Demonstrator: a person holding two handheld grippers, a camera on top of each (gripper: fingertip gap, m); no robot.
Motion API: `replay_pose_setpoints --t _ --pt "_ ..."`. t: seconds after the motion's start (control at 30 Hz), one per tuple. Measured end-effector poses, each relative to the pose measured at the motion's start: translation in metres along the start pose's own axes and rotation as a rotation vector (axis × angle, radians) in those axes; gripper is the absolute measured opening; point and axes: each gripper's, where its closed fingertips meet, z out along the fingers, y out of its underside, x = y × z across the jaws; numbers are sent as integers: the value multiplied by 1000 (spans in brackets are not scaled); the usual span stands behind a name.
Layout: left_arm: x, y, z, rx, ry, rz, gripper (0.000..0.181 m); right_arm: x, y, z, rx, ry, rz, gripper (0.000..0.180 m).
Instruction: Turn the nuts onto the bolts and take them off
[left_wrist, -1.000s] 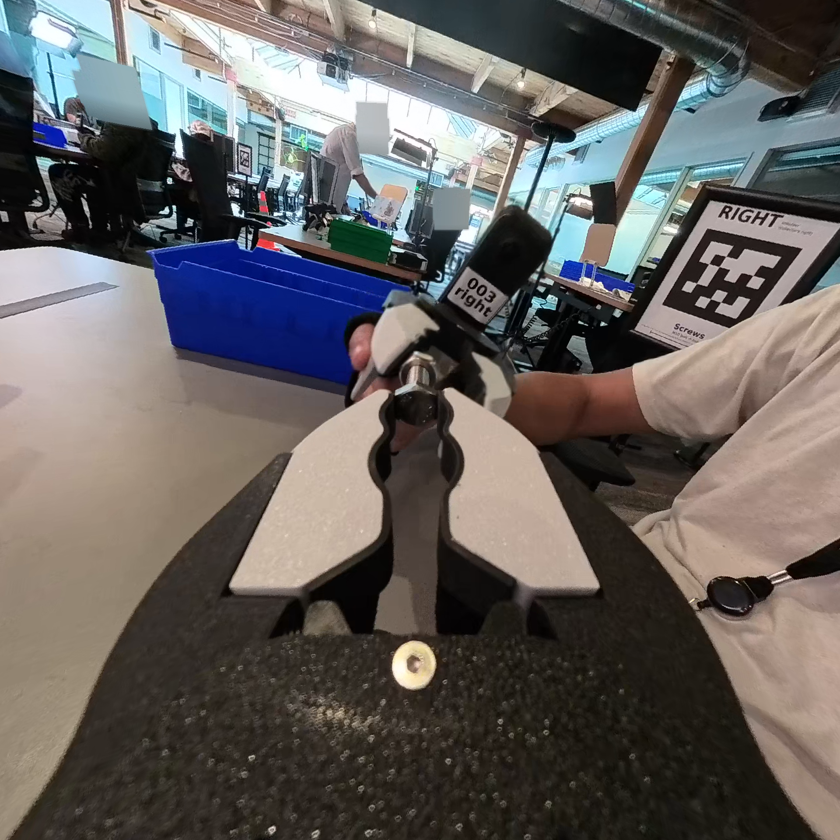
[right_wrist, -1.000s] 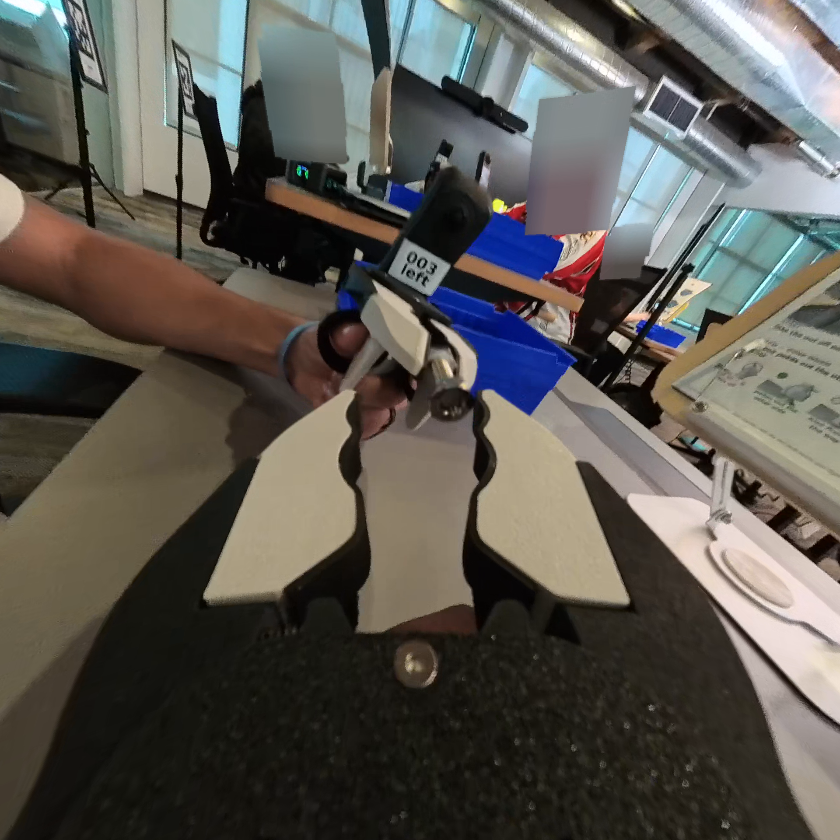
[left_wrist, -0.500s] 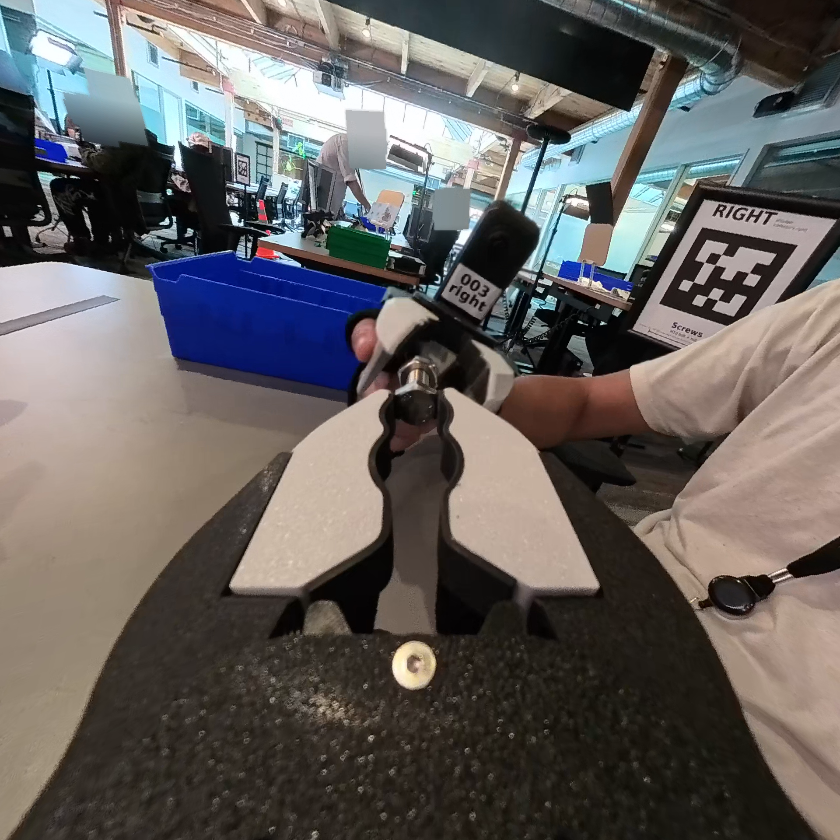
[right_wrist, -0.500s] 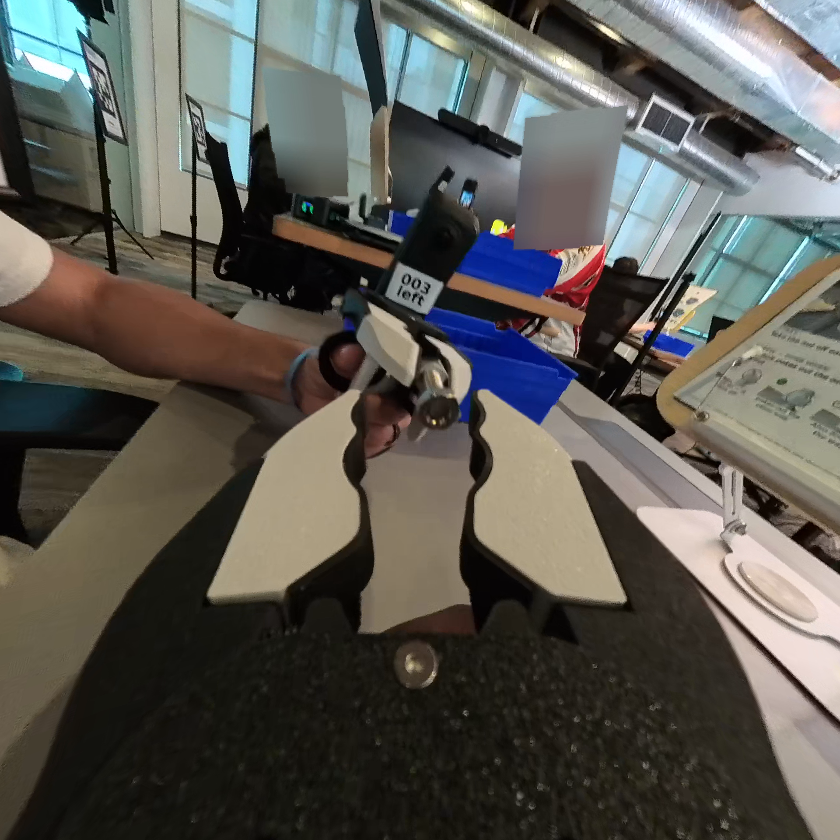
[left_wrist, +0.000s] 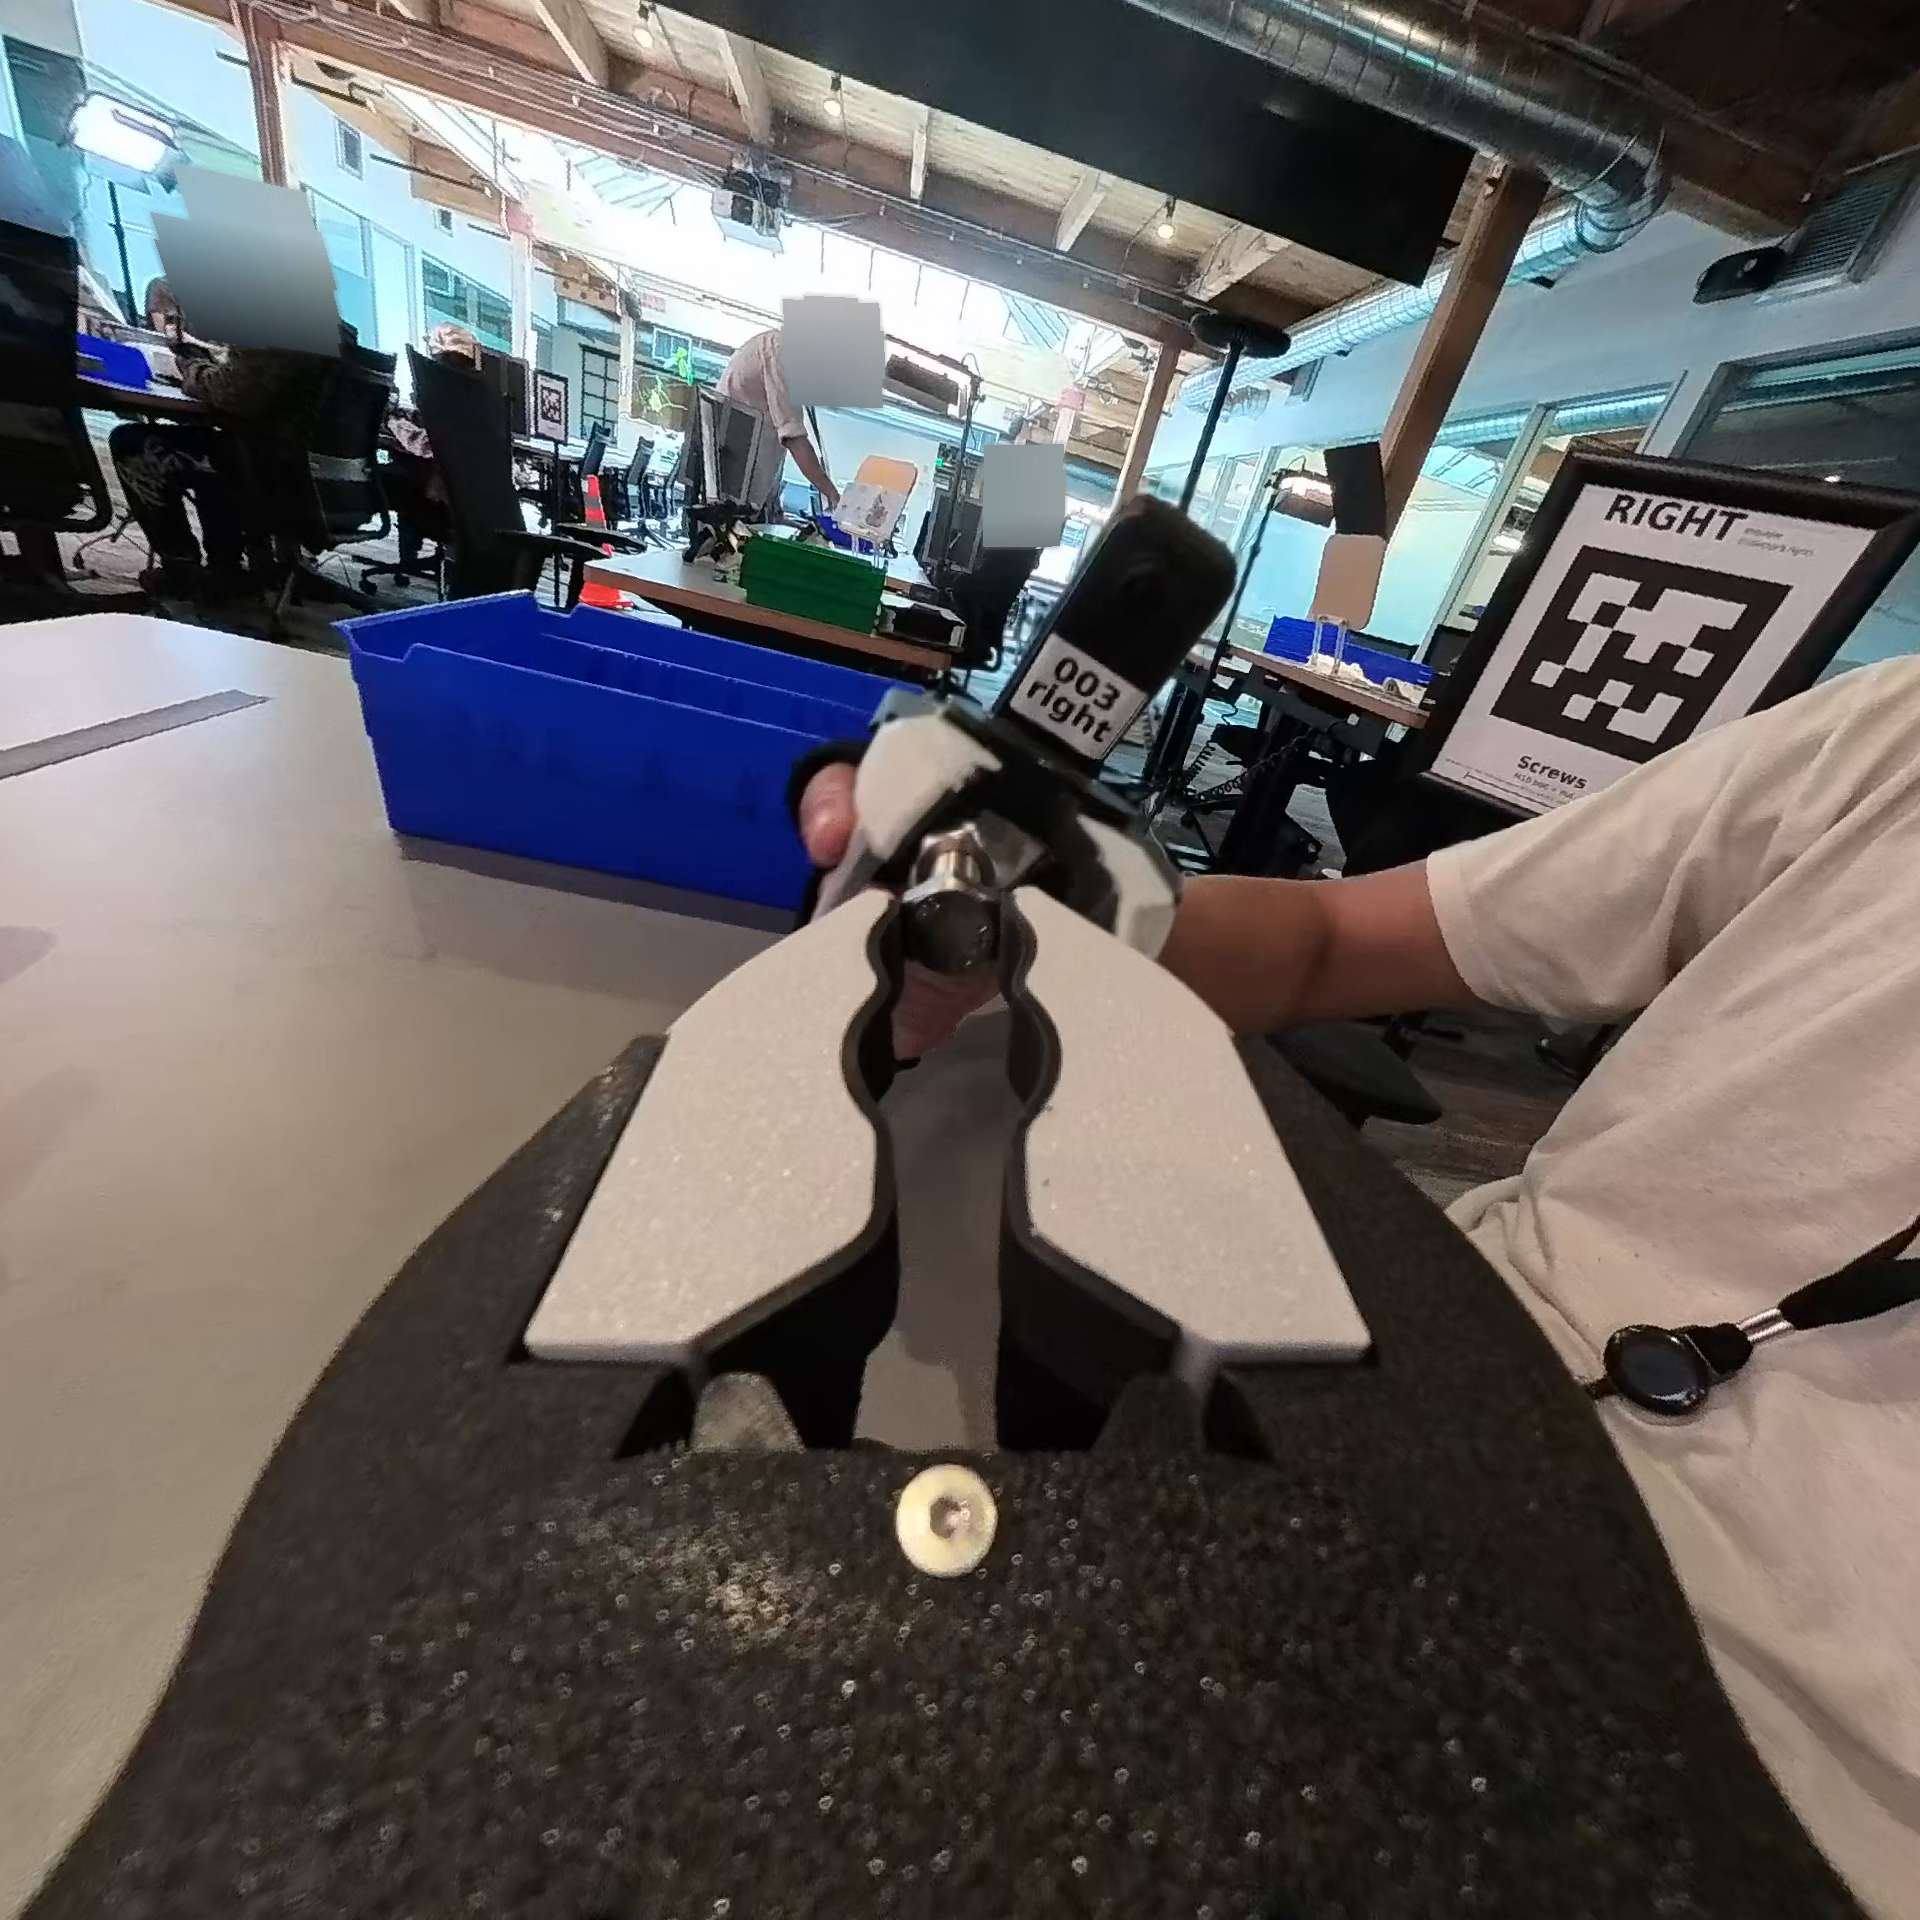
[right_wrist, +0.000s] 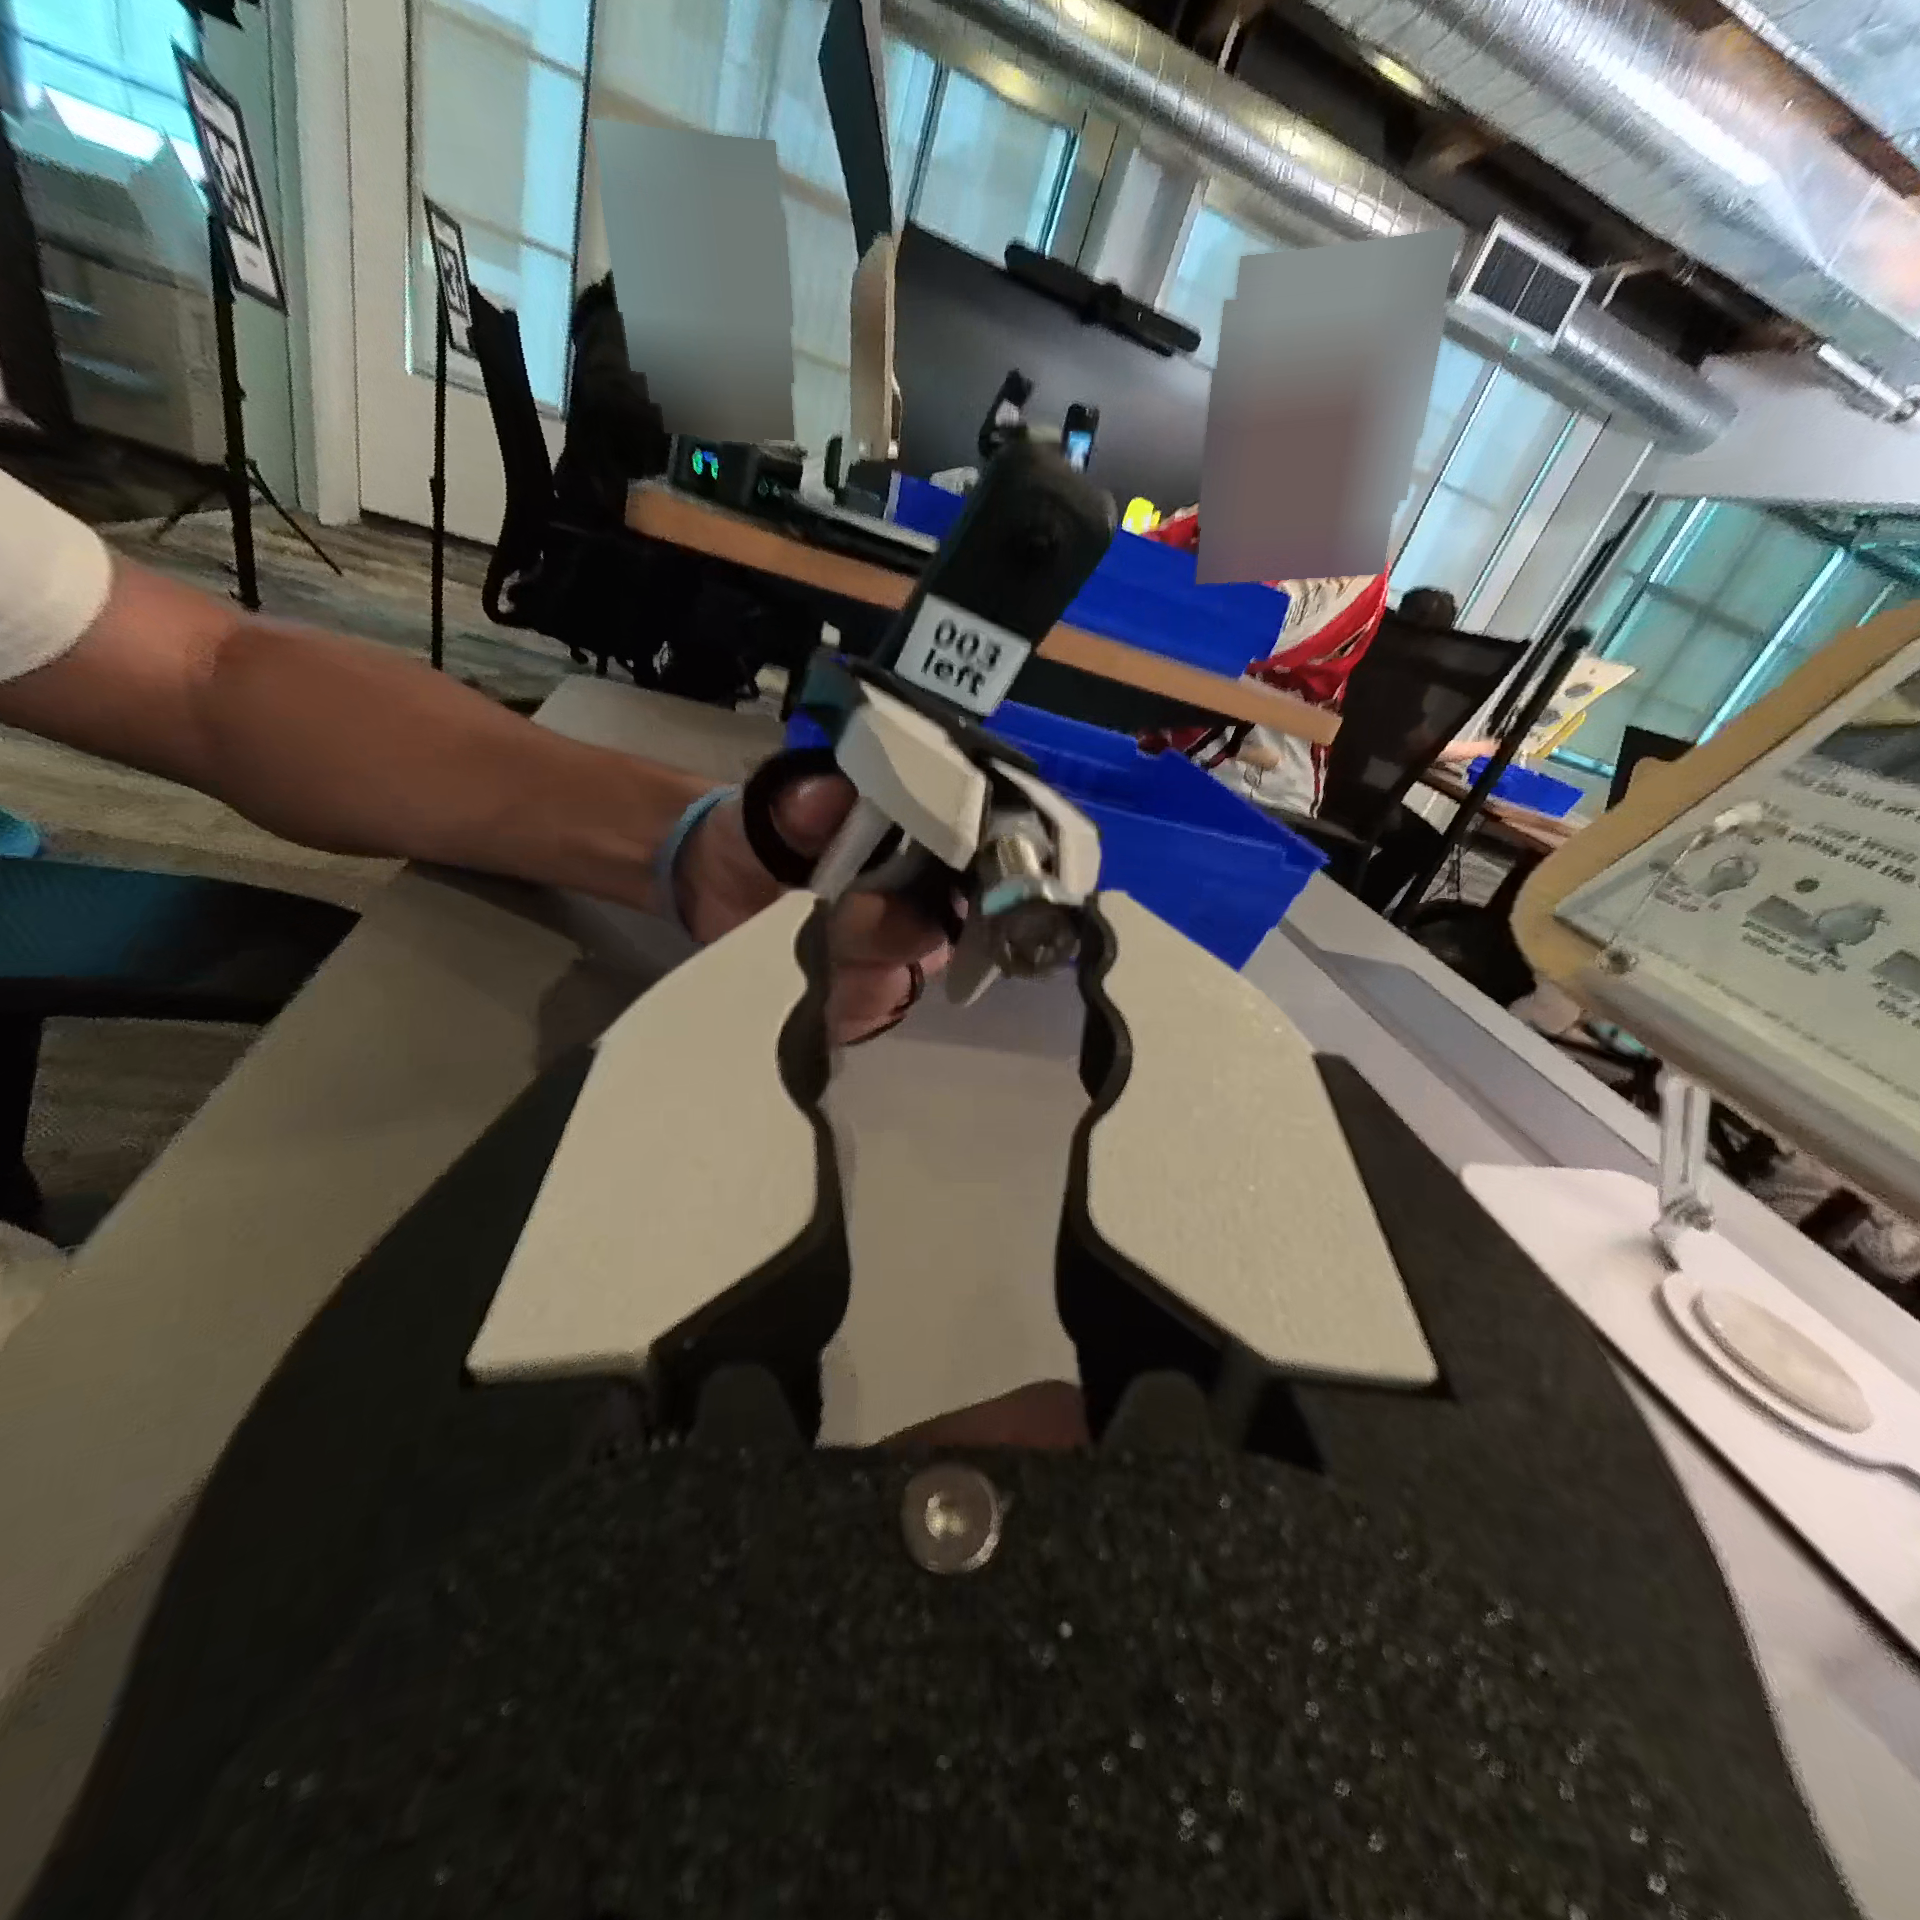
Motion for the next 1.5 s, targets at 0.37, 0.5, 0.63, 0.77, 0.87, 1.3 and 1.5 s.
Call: replay_pose_setpoints --t 0.37,0.5,0.63,0.77,0.87,1.3,1.5 --pt "-1 3 1 -14 -9 5 17 -3 -3 1 18 -15 11 42" --pt "2 2 2 -10 2 9 17 4 18 2 -64 -7 45 42" --pt "3 2 2 -11 3 15 17 4 -6 -3 29 6 28 41" --pt "4 -3 0 17 21 -7 17 -1 5 6 -12 2 31 41" --pt "6 -5 1 23 28 -2 17 -2 23 12 -67 -8 71 43" --pt "7 -9 -2 43 33 -9 17 -1 15 11 -30 22 64 44" --pt "7 -9 -3 39 30 -5 17 -4 -16 3 93 14 50 42"
